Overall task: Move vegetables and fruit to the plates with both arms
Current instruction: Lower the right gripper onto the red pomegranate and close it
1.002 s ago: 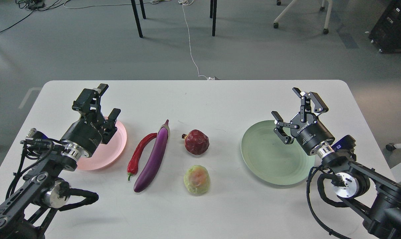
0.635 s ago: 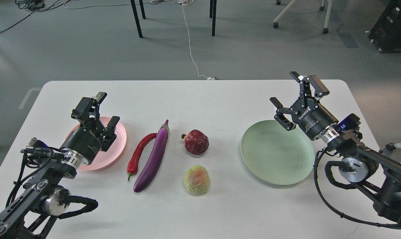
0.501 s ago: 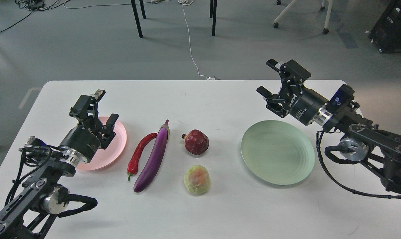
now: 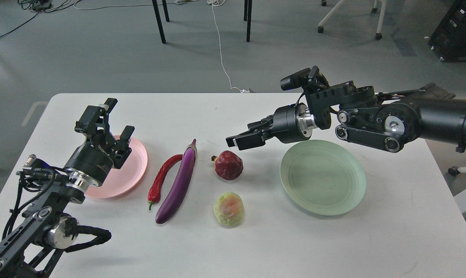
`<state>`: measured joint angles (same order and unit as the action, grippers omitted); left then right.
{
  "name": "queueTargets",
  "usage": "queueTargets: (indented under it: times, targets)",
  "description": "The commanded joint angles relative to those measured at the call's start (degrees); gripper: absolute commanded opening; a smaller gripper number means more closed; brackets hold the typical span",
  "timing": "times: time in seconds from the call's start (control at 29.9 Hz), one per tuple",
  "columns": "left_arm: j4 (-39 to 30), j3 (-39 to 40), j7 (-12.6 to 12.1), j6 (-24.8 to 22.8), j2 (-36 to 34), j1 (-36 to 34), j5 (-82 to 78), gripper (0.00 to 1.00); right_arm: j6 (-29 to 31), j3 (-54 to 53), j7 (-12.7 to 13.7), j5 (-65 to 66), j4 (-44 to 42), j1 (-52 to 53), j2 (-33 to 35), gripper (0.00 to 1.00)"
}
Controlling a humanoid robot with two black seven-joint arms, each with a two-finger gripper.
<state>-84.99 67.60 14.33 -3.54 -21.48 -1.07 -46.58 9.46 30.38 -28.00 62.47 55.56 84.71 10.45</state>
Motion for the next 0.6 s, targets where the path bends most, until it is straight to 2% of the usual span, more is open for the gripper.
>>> queueTargets:
  times: [0.0, 0.1, 0.33, 0.57]
  targets:
    - [-0.27, -0.01, 0.00, 0.03, -0.06, 0.02, 0.00, 0.98, -1.72, 4.85, 0.00, 0.64, -4.22, 0.37, -6.57, 0.98]
    - [-0.53, -0.01, 0.00, 0.03, -0.06, 0.10, 0.00, 0.98, -4.00, 8.72, 0.00, 0.64, -8.17, -0.24, -10.45, 0.98]
    - [-0.53, -0.01, 0.09, -0.06, -0.58, 0.10, 0.00, 0.98, -6.56, 10.84, 0.00, 0.55, -11.87, -3.32, -10.45, 0.98]
    - [-0.88, 0.26, 0.00, -0.06, -0.58, 0.28, 0.00, 0.98, -7.35, 10.14, 0.00, 0.11, -11.70, -4.55, -10.45, 0.97]
